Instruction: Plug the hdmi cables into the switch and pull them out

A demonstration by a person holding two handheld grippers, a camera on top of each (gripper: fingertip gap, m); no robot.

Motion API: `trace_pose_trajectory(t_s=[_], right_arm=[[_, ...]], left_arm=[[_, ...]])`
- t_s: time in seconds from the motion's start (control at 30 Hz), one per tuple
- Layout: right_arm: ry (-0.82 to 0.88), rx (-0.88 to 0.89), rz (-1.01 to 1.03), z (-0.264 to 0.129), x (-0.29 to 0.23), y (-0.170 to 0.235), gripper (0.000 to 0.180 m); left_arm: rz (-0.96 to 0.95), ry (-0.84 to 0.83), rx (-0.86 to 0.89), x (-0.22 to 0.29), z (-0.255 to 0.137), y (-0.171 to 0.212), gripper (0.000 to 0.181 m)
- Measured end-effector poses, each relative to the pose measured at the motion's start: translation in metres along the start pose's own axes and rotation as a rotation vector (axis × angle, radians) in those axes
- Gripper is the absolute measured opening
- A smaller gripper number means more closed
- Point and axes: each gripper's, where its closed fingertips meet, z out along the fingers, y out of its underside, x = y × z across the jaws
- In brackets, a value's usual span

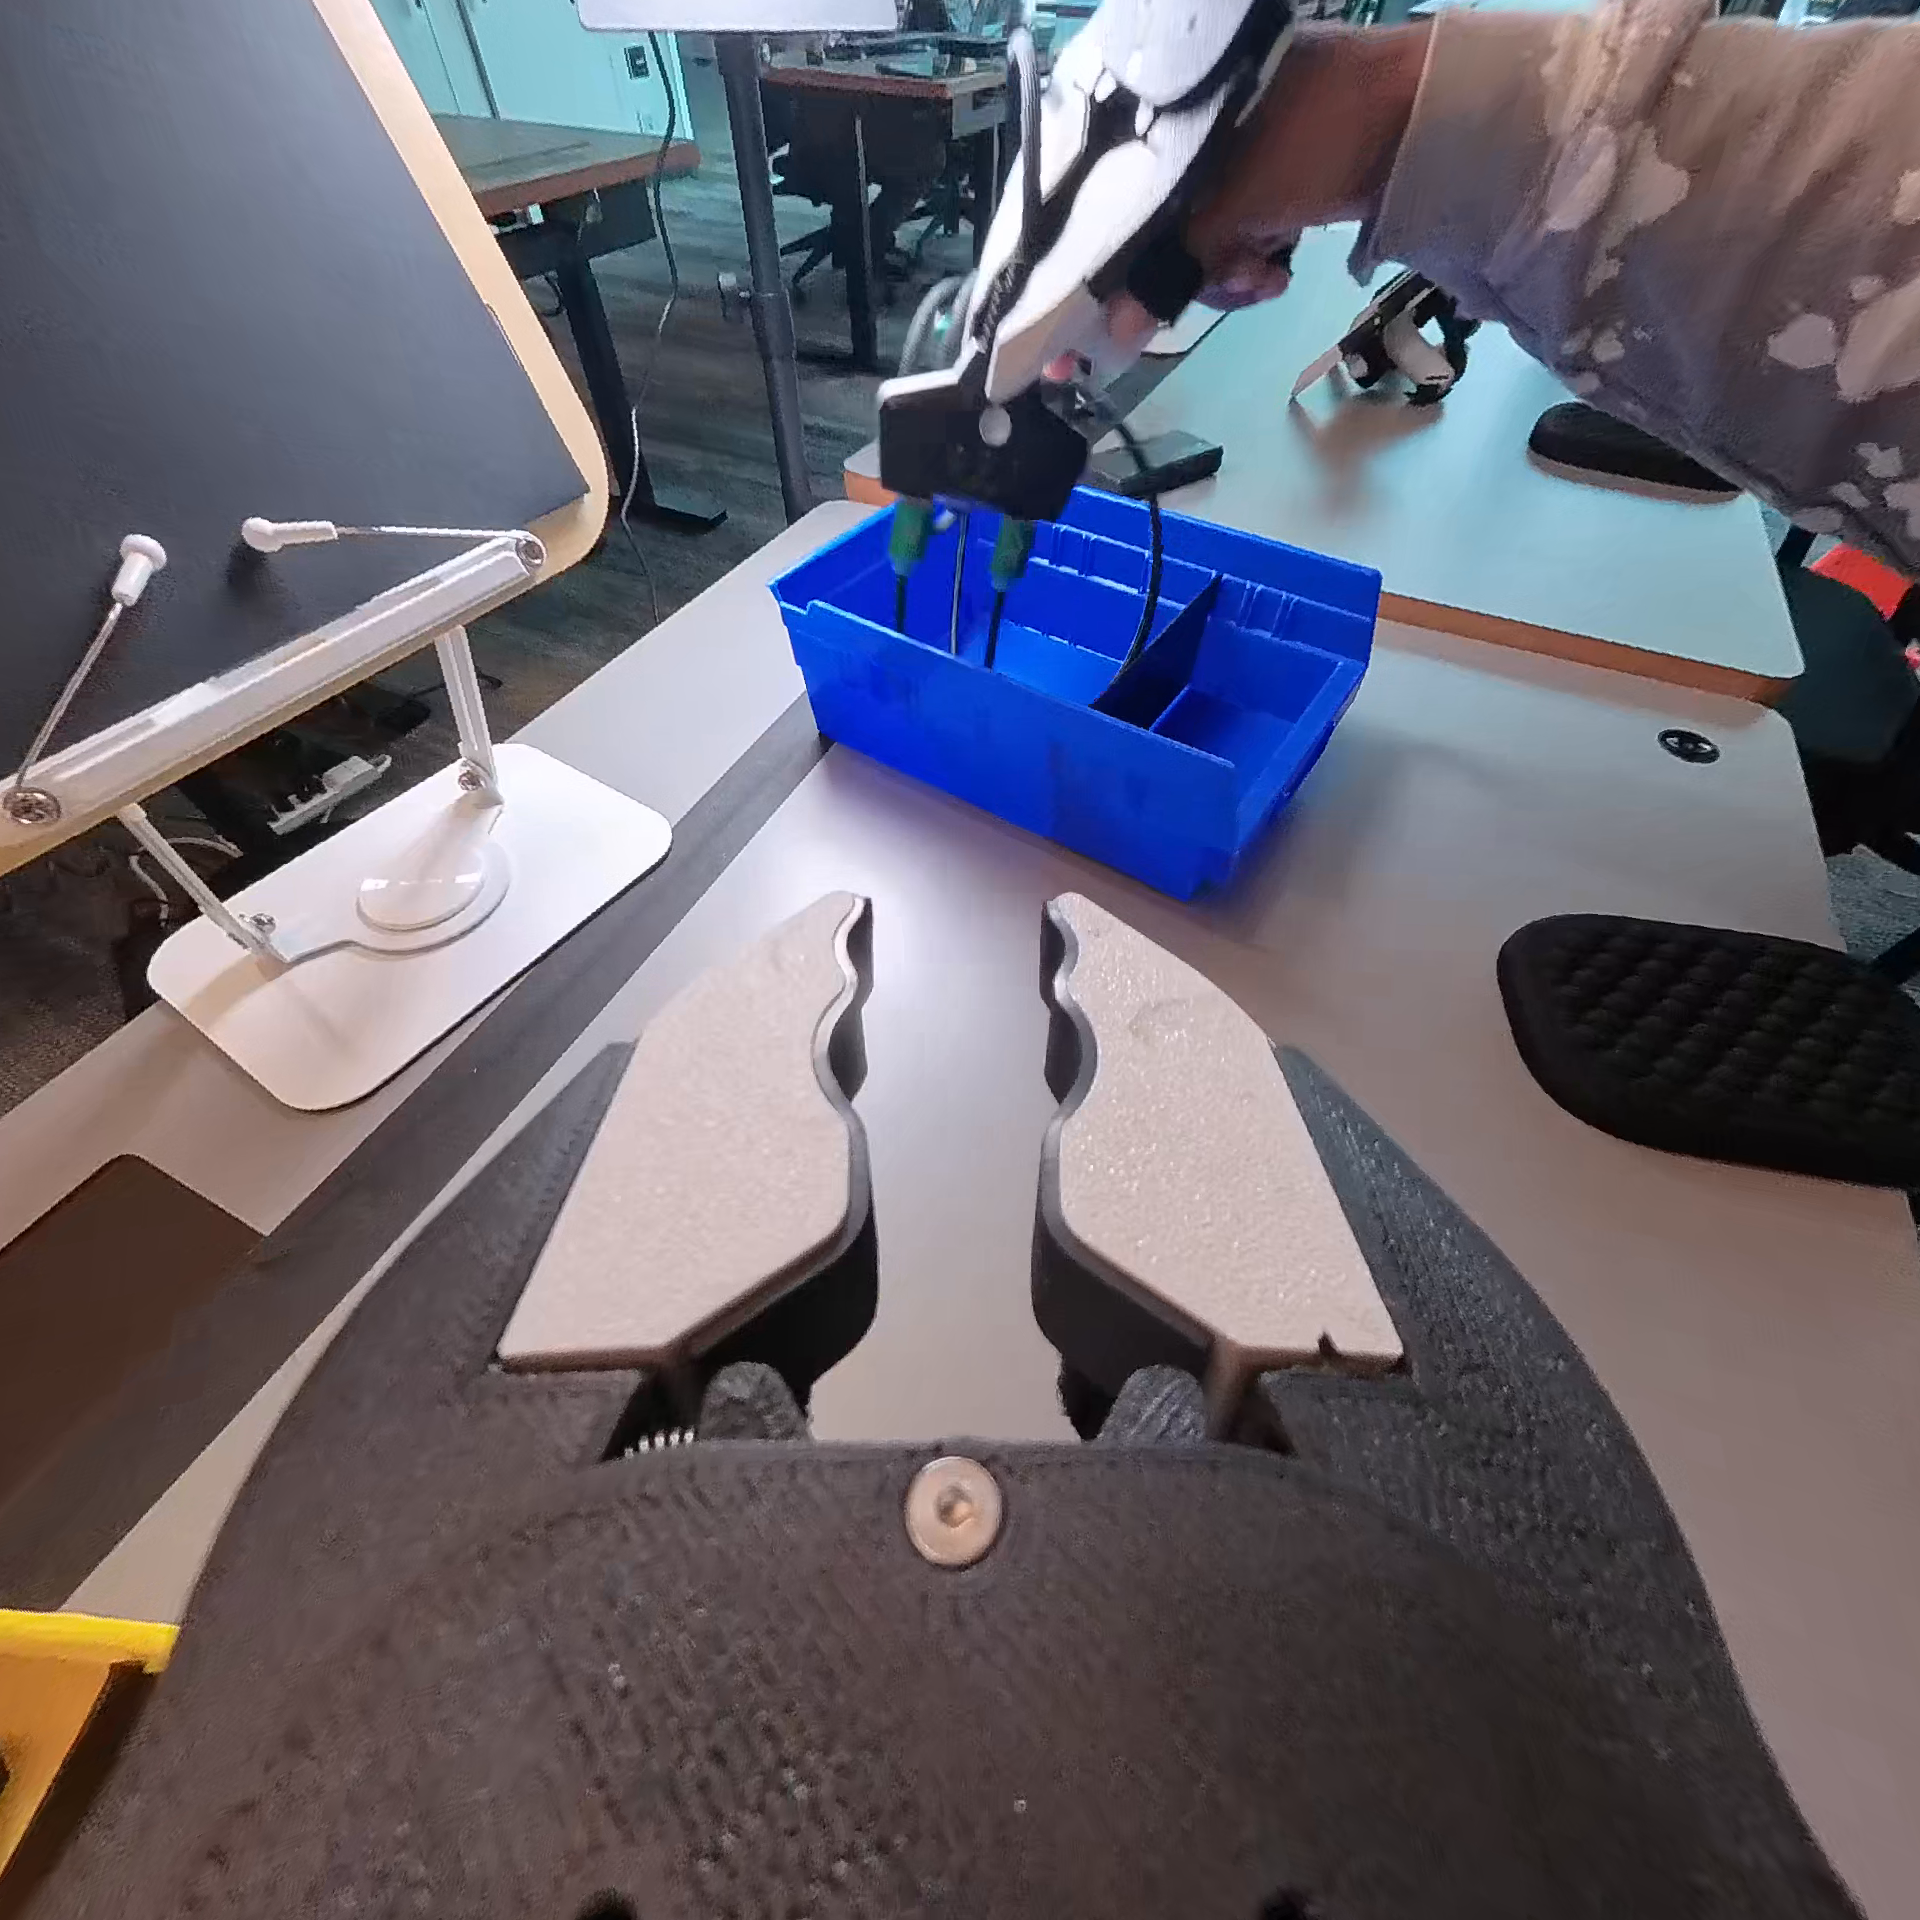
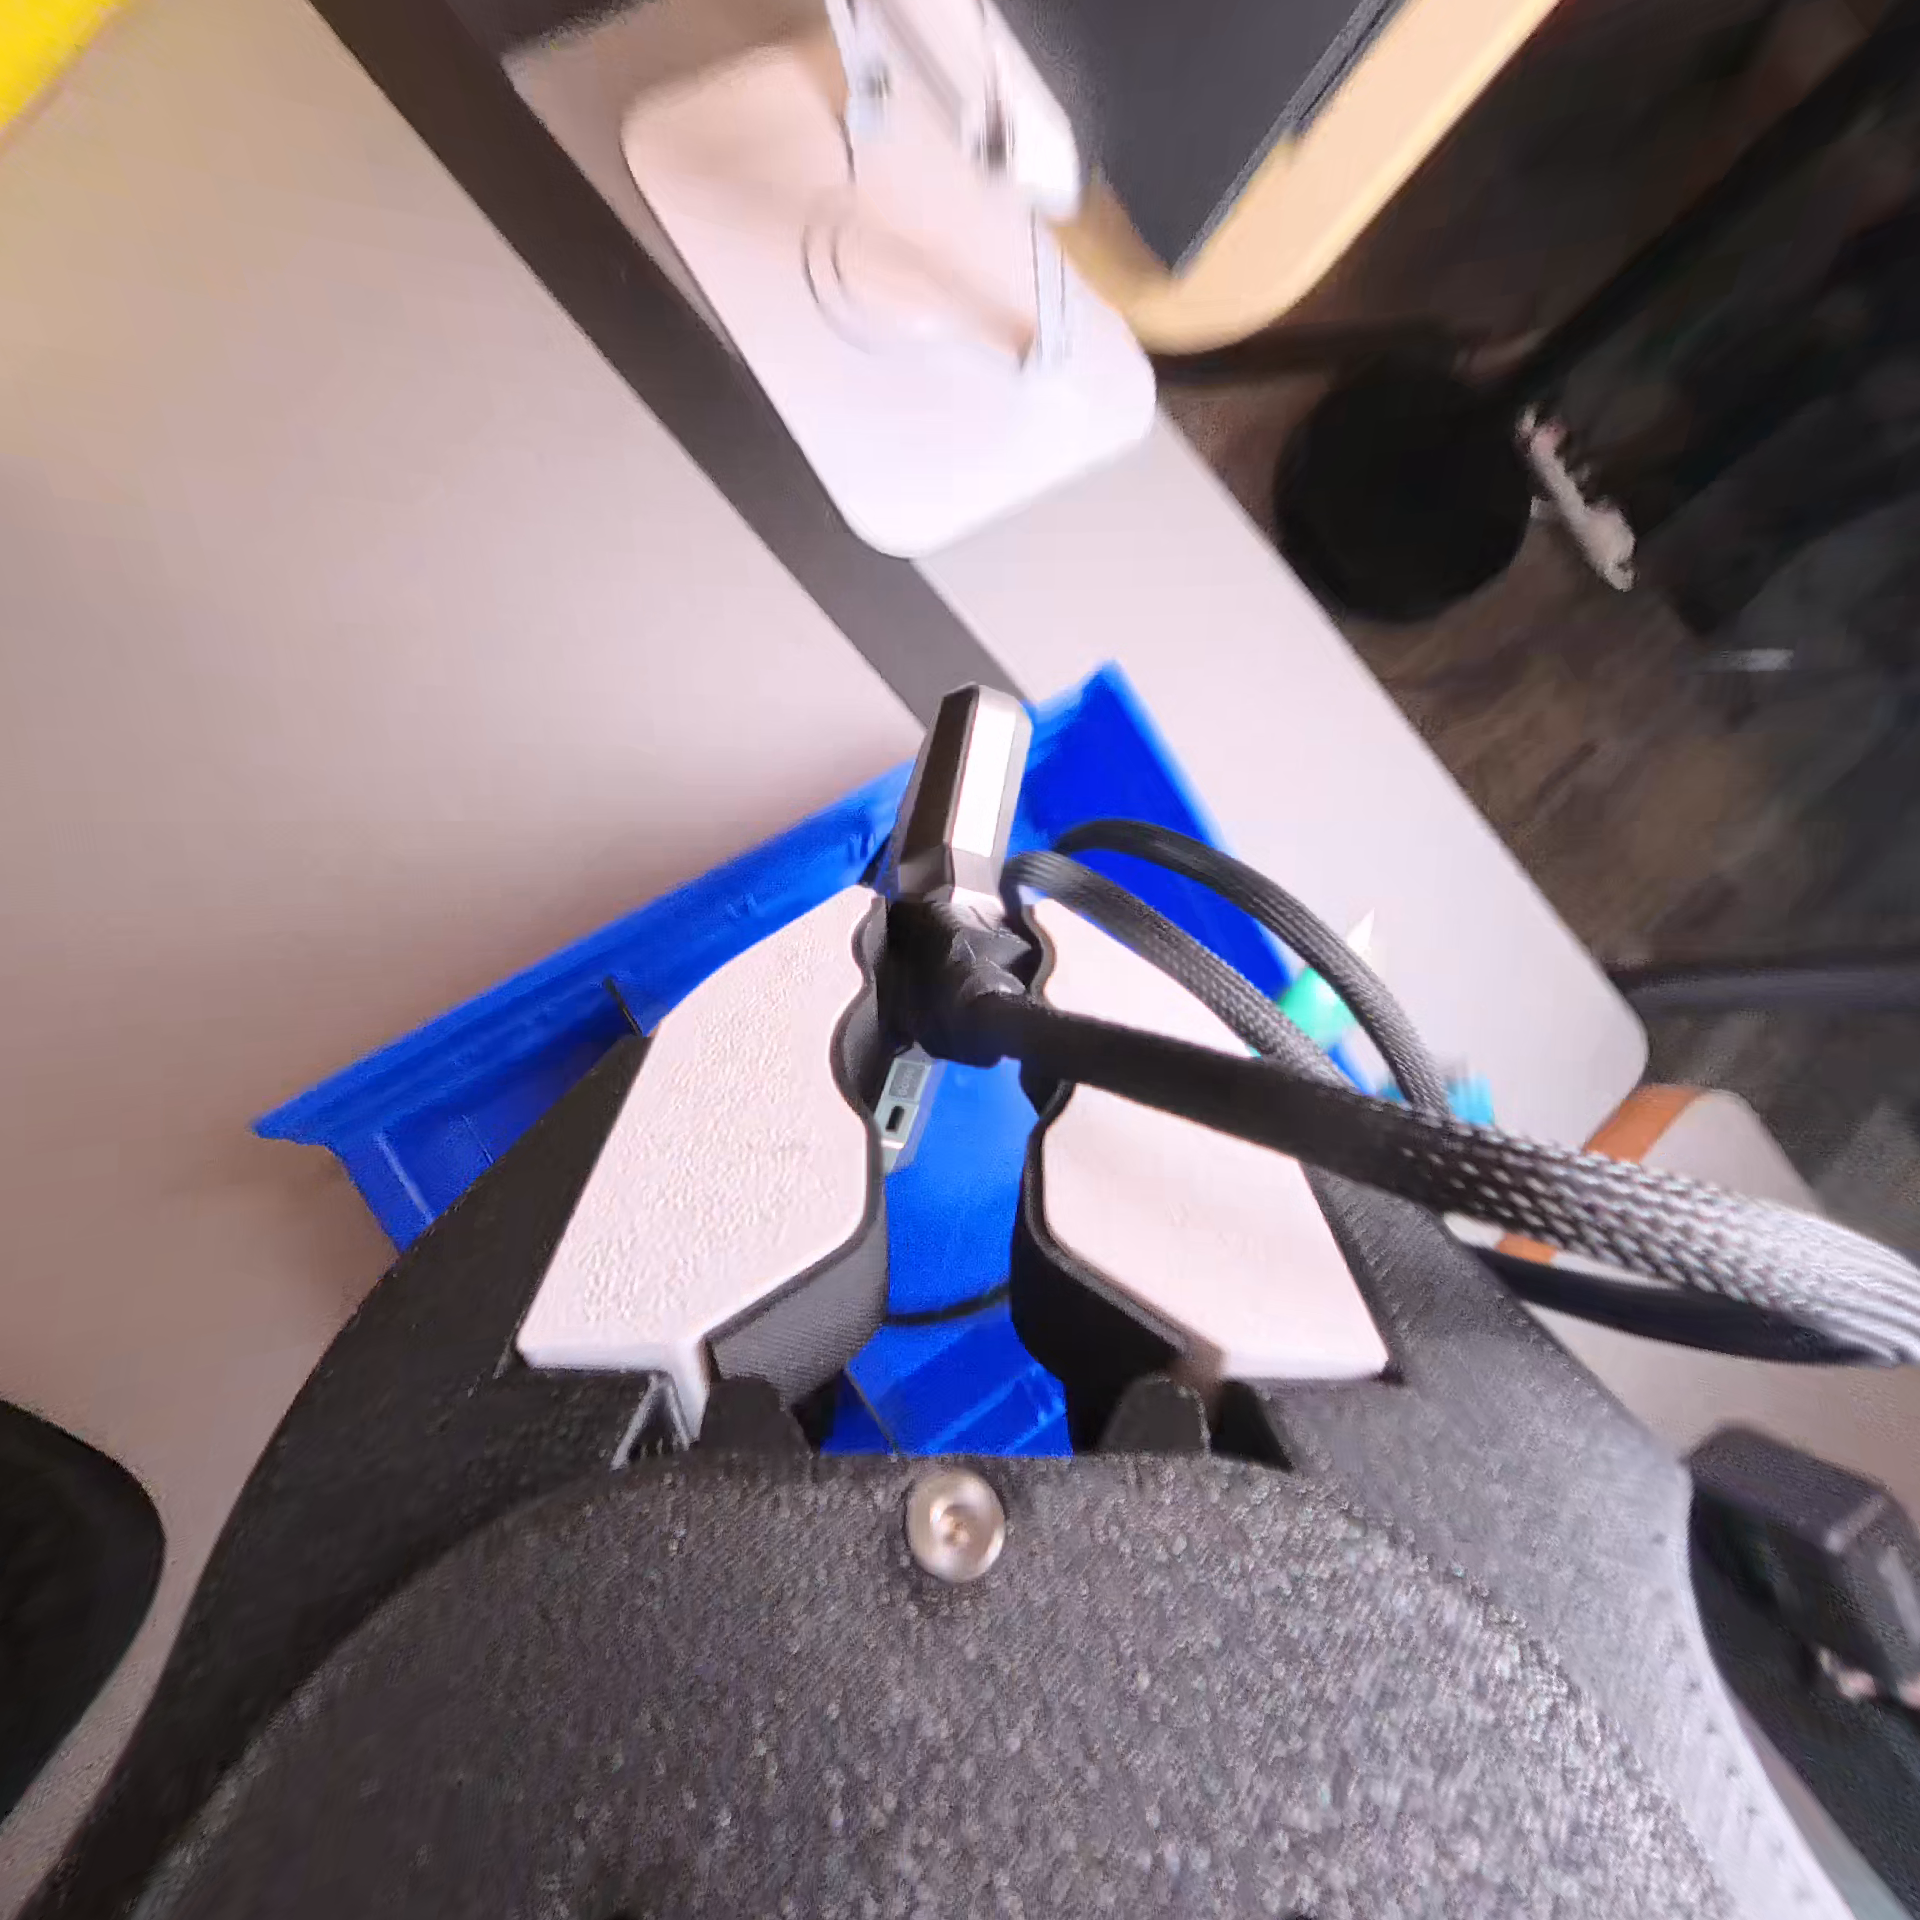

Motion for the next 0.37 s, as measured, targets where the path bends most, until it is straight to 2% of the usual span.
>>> trace_pose_trajectory(t_s=[0.07,0.23,0.37], right_arm=[[-0.005,-0.052,0.066,0.016,-0.005,0.021,0.023],[-0.105,0.064,0.314,0.029,-0.014,0.032,0.022],[-0.086,0.168,0.436,0.037,-0.007,0.029,0.021]], left_arm=[[-0.004,-0.002,-0.008,-0.001,0.002,0.002,0.031],[-0.006,-0.006,-0.018,-0.003,0.003,0.004,0.031],[-0.009,-0.003,-0.021,-0.002,0.004,0.005,0.031]])
